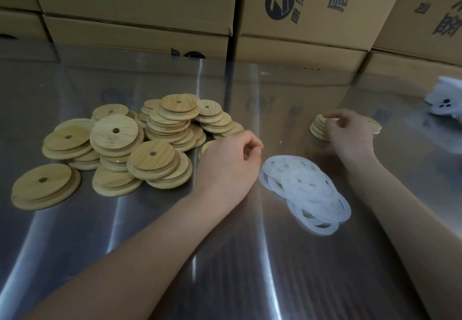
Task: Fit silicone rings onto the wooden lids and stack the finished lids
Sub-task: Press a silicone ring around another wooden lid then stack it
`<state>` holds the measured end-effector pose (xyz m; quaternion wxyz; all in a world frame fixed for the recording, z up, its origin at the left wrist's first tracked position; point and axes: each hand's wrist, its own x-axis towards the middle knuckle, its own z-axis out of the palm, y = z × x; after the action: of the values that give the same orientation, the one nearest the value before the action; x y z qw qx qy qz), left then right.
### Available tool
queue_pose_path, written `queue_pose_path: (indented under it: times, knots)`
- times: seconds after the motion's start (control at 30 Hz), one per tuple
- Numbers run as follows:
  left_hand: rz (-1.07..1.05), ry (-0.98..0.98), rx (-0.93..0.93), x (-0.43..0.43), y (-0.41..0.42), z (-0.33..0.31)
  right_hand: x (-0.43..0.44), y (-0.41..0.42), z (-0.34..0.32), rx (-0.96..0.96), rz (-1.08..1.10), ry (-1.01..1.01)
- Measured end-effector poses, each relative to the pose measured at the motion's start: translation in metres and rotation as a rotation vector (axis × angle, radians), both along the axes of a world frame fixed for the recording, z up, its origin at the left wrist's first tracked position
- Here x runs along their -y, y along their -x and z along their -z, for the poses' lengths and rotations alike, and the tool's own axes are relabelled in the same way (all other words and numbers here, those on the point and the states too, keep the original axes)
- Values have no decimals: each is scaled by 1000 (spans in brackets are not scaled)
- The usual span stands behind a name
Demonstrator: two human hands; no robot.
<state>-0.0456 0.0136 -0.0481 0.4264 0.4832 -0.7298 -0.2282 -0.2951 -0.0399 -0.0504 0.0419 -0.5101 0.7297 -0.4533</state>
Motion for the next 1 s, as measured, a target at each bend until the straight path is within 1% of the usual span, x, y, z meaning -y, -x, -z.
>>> queue_pose_path:
  times: [0.1,0.17,0.33,0.4,0.57,0.8,0.93,1.0]
  knots:
    - [-114,102,119,2,-4,0,0,-6,2,-28,-105,-46]
    - [-163,123,251,3,-6,1,1,-8,4,-66,-136,-63]
    - [-205,17,527,3,-6,5,2,-6,6,-97,-140,-86]
    - [-208,11,580,2,-5,6,3,-4,6,-92,-136,-100]
    - [-205,-2,585,1,-5,6,4,-3,7,-60,-157,-131]
    - [-185,8,588,2,-4,6,-2,-12,0,-83,-203,-125]
    - [-159,-6,542,3,-3,7,-14,-28,-9,21,-385,-141]
    - [-139,-19,496,3,-3,8,-19,-35,-14,6,-494,-201]
